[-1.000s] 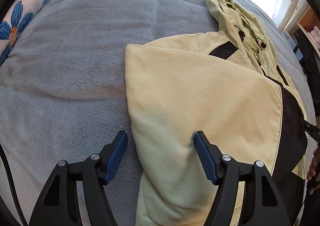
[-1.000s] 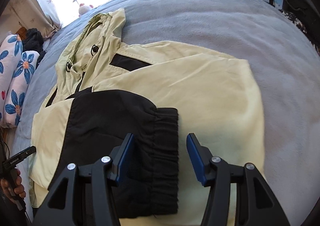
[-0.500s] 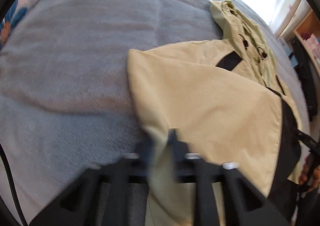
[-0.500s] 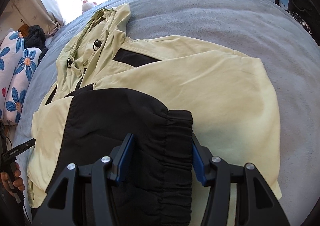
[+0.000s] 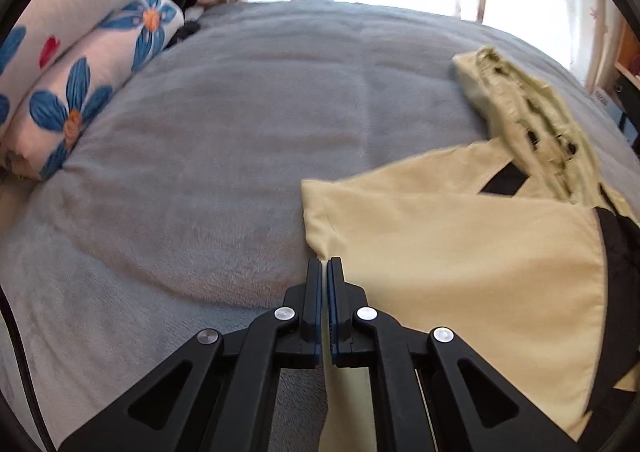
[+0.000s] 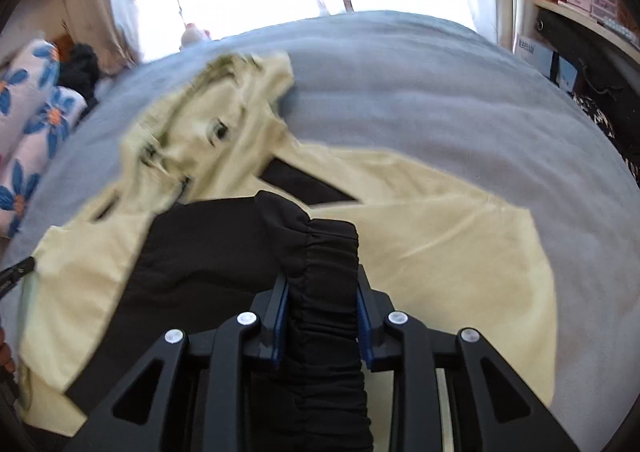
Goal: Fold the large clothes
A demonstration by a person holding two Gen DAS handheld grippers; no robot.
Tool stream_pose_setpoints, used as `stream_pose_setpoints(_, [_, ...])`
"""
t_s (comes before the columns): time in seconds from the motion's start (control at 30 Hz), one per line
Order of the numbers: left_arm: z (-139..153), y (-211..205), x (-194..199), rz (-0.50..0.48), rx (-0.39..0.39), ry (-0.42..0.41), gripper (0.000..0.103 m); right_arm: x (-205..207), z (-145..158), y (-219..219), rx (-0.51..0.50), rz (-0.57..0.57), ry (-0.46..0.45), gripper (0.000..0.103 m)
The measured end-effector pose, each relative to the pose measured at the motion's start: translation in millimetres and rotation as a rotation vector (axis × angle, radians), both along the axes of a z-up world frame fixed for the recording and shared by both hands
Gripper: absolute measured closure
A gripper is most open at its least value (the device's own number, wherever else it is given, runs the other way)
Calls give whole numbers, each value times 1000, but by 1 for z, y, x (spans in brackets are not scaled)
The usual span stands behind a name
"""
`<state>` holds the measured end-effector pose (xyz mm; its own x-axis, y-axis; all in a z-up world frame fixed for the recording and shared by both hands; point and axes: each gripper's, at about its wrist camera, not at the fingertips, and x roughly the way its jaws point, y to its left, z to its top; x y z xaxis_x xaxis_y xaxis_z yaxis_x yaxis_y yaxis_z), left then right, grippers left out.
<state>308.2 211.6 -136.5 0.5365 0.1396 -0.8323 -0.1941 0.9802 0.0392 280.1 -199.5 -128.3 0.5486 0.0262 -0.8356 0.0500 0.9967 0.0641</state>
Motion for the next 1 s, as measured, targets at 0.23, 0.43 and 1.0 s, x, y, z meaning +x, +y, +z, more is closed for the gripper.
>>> stream_pose_setpoints(0.23, [1, 8, -6, 24, -17, 46, 89, -18, 12, -7, -15, -25, 4, 60])
stream_pose_setpoints(0.43, [46, -19, -29, -23, 8, -14, 77, -47, 39, 1, -19, -23, -13, 60])
stream_pose_setpoints(1.0, [-12, -131, -87, -85, -24, 32, 47, -84, 1, 113, 41, 196, 37, 61])
